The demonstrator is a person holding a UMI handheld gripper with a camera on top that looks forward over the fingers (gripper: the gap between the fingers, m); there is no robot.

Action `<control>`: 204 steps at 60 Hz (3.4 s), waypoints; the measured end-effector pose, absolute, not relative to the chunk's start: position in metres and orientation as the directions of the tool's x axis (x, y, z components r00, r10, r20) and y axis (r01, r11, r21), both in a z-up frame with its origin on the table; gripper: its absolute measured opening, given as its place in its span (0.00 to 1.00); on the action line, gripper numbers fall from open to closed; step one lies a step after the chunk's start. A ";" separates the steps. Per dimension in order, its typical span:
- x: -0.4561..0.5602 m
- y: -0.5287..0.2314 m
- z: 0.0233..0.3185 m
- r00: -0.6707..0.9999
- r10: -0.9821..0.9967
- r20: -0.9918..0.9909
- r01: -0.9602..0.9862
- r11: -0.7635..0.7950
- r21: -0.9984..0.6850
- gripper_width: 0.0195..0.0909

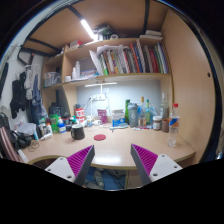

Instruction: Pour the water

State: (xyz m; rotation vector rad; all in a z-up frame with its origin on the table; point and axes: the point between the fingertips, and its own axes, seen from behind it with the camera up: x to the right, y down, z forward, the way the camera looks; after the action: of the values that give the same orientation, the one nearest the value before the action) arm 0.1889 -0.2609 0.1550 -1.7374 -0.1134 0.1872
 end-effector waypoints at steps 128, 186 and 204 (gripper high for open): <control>0.447 0.065 0.178 0.951 -0.291 0.105 0.123 0.044 -0.991 0.37; -0.061 0.189 0.210 -0.673 -0.280 0.684 0.688 0.100 0.718 0.37; -0.068 0.192 0.204 -0.713 -0.267 0.648 0.650 0.095 0.754 0.37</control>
State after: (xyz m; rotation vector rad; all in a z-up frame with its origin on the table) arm -0.0676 0.1923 0.2040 -0.3802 -1.6910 -1.7008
